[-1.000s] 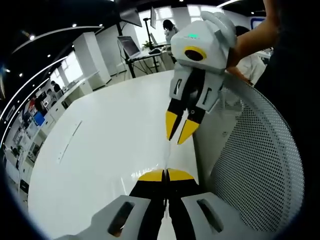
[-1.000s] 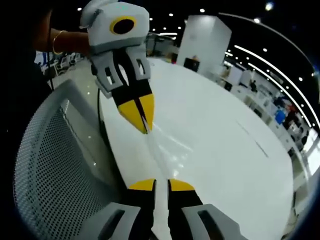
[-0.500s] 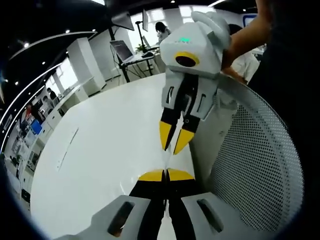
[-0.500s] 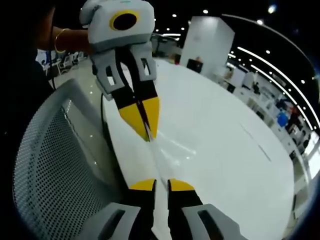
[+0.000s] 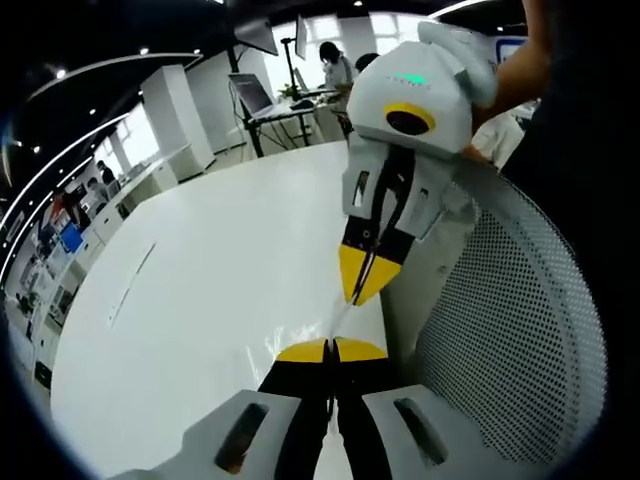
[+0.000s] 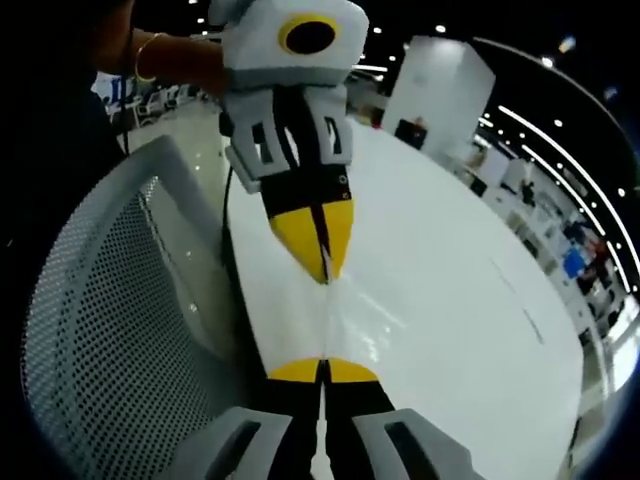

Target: Open the resealable bag by pulling the two sides of the seal apart until the entire bag opening is separated and visibly accessible.

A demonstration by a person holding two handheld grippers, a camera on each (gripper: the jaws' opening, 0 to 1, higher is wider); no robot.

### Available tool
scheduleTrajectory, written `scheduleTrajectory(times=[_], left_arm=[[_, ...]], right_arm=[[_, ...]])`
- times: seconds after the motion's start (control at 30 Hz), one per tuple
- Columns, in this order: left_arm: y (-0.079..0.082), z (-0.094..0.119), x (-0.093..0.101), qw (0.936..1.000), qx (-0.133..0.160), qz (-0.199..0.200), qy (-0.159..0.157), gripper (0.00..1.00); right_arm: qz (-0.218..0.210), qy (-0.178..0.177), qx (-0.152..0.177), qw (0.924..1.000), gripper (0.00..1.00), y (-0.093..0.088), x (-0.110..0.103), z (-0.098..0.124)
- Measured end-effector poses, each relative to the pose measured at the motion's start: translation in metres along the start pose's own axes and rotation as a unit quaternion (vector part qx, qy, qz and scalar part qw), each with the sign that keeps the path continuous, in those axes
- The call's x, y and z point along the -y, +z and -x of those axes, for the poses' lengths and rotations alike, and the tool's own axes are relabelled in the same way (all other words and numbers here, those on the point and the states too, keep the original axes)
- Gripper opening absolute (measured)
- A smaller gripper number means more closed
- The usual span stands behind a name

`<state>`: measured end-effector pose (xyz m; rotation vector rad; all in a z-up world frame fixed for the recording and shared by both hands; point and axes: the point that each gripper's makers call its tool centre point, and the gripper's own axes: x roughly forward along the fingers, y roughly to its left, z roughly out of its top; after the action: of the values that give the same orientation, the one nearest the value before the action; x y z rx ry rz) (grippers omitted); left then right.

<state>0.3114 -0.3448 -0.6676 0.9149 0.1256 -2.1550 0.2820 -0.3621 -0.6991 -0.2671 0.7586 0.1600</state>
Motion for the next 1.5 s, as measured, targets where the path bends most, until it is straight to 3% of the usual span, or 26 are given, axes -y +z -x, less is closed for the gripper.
scheduleTrajectory(times=[0.27, 0.5, 0.6, 0.7, 0.77, 0.83, 0.9, 0.93, 1.0, 1.07, 1.3, 1.5], left_arm=[[0.004, -0.001, 0.004, 0.9998, 0.007, -0.015, -0.009, 0.0], [0.003, -0.001, 0.003, 0.9999, 0.013, 0.001, -0.01, 0.05], [-0.003, -0.002, 0.001, 0.9999, 0.005, 0.012, -0.008, 0.07], [-0.018, -0.001, 0.005, 0.9992, -0.023, 0.028, -0.015, 0.1], [-0.022, 0.008, -0.005, 0.9989, -0.035, 0.031, 0.002, 0.1], [-0.021, 0.018, -0.011, 0.9986, -0.035, 0.037, 0.015, 0.1], [-0.013, 0.031, -0.015, 0.9979, -0.03, 0.048, 0.033, 0.1], [-0.007, 0.032, -0.014, 0.9978, -0.024, 0.052, 0.034, 0.1], [-0.002, 0.018, -0.013, 0.9982, -0.04, 0.032, 0.03, 0.09], [-0.005, 0.006, -0.012, 0.9975, -0.065, 0.006, 0.028, 0.07], [0.006, -0.008, -0.003, 0.9985, -0.049, 0.026, -0.001, 0.06], [0.01, -0.013, -0.003, 0.9984, -0.046, 0.034, -0.007, 0.05]], right_arm=[[0.004, 0.002, -0.003, 1.0, 0.0, 0.0, -0.003, -0.003], [0.026, 0.007, -0.006, 0.9996, 0.0, 0.001, -0.008, -0.005], [0.048, 0.019, -0.015, 0.9986, 0.0, 0.001, -0.016, -0.007], [0.076, 0.022, -0.026, 0.9965, 0.0, 0.003, -0.016, -0.005], [0.11, 0.015, -0.045, 0.9928, 0.0, 0.007, -0.012, -0.005], [0.111, 0.015, -0.046, 0.9926, 0.0, 0.008, -0.011, -0.005], [0.164, 0.008, -0.082, 0.9831, 0.0, 0.002, -0.008, -0.006], [0.169, 0.012, -0.077, 0.9825, 0.0, 0.004, -0.011, -0.007], [0.172, 0.015, -0.074, 0.9822, 0.0, 0.007, -0.012, -0.008], [0.195, 0.014, -0.086, 0.9769, 0.0, 0.005, -0.012, -0.007], [0.197, 0.018, -0.083, 0.9768, 0.0, 0.007, -0.014, -0.007], [0.2, 0.021, -0.077, 0.9765, 0.0, 0.01, -0.016, -0.008]])
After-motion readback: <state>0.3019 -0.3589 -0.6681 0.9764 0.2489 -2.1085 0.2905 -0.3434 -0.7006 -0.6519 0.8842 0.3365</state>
